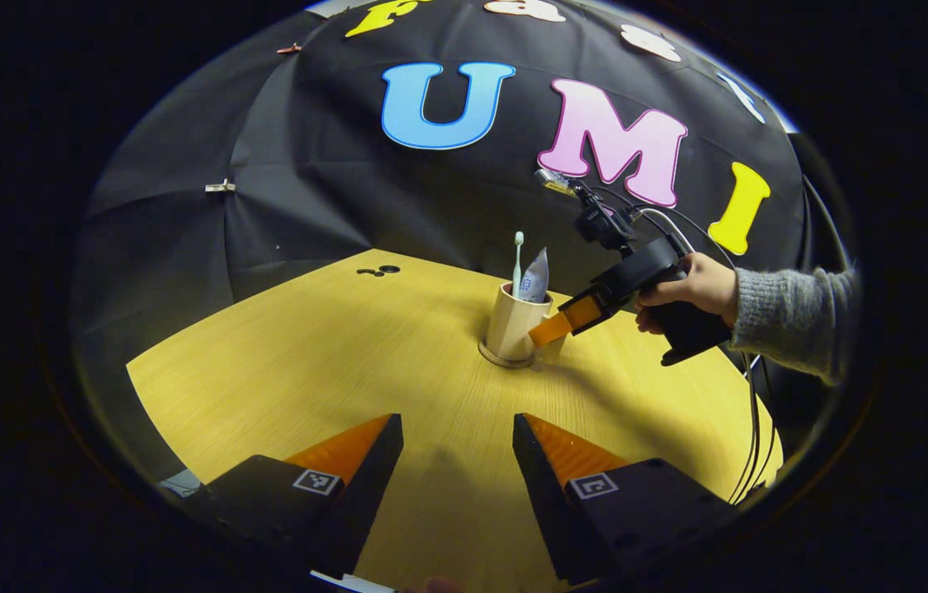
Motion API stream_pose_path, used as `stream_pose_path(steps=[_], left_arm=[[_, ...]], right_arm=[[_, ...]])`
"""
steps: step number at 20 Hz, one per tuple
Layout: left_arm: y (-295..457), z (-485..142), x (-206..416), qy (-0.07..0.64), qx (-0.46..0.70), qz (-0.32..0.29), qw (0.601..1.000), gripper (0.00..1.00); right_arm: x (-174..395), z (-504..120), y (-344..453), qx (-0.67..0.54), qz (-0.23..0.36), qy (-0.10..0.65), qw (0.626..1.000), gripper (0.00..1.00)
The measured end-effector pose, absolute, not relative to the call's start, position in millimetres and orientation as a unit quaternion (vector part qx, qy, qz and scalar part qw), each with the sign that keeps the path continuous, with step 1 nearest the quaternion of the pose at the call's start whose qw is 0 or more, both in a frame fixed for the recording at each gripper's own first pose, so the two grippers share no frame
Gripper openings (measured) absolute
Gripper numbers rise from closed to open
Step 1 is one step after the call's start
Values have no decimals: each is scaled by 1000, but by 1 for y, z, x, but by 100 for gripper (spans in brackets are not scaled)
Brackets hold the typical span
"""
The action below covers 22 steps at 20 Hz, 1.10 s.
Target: Put the toothbrush and toothpaste on the desktop into the cup, then pick up the cup and place it on the coaster on the desktop.
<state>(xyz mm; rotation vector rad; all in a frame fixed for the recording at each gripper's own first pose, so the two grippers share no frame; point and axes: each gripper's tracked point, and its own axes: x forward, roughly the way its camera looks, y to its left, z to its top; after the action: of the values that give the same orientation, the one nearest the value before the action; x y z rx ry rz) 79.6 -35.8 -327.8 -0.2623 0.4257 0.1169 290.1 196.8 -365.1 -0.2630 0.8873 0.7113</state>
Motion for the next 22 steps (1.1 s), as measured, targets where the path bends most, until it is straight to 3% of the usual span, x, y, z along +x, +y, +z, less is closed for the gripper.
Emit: stream_pose_path(steps=[5,6,7,12,22], left_arm=[[-36,-321,76,207,-124,54,969,87],[-36,-320,75,207,-123,54,969,90],[-36,-317,74,207,-121,52,969,92],[-34,-297,74,200,-105,52,973,98],[-46,-210,90,179,-27,20,983,98]], right_arm=[[281,-362,192,-129,333,421,834,73],[279,-360,191,-128,332,423,833,94],[277,-359,189,-126,329,423,835,97],[266,-330,170,-107,309,408,852,98],[203,-222,113,-31,263,335,904,98]])
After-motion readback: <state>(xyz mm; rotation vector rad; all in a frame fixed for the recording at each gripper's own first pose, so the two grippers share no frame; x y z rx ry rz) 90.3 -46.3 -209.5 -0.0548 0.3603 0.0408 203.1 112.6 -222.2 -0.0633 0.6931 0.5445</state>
